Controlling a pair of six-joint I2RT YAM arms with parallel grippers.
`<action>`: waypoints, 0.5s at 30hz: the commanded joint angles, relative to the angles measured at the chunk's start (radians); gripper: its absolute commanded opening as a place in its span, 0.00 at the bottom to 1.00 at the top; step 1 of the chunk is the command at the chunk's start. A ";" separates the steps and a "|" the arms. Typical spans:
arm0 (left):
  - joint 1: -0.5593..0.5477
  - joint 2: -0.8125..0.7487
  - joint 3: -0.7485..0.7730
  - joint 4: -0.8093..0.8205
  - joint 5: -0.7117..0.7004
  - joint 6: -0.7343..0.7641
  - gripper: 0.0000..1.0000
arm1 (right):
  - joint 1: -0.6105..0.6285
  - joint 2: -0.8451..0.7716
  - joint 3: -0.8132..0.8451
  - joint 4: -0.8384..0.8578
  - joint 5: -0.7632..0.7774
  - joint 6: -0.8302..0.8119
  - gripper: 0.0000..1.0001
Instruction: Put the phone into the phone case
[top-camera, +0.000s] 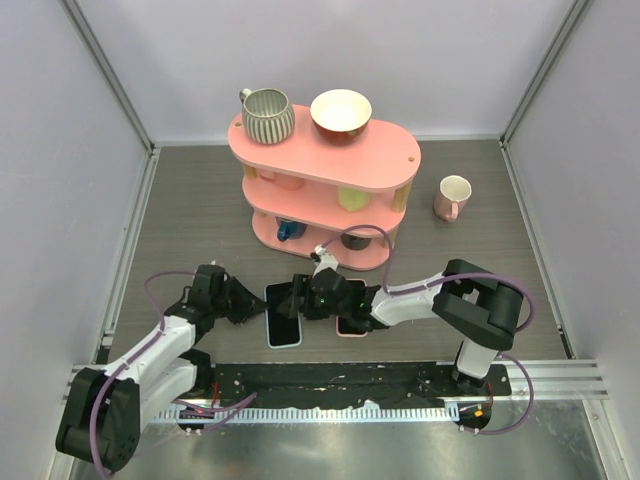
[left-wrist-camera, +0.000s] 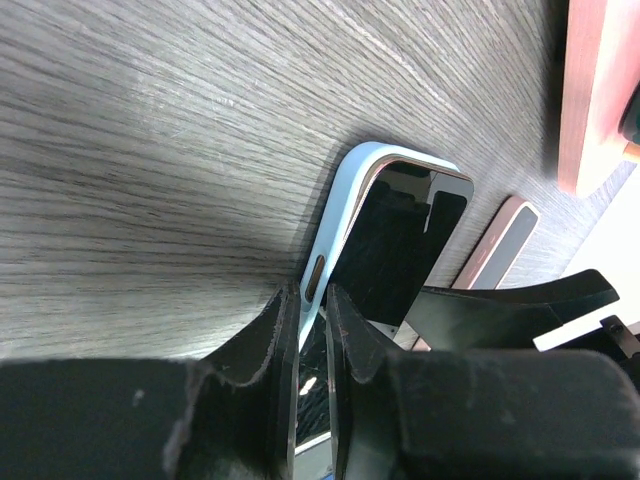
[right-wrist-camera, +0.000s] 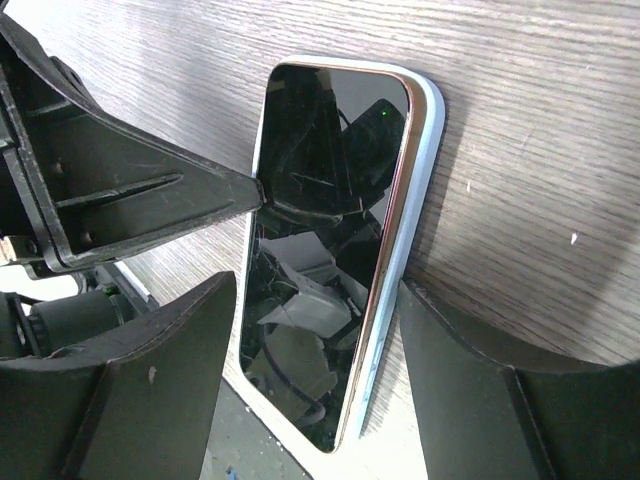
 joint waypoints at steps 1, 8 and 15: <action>-0.023 0.003 -0.029 -0.061 0.111 -0.025 0.13 | -0.013 -0.018 -0.048 0.261 -0.162 0.064 0.71; -0.023 0.000 -0.027 -0.047 0.127 -0.032 0.11 | -0.033 -0.020 -0.087 0.580 -0.264 0.156 0.70; -0.023 -0.016 -0.037 -0.047 0.135 -0.043 0.10 | -0.038 -0.006 -0.133 0.620 -0.235 0.198 0.68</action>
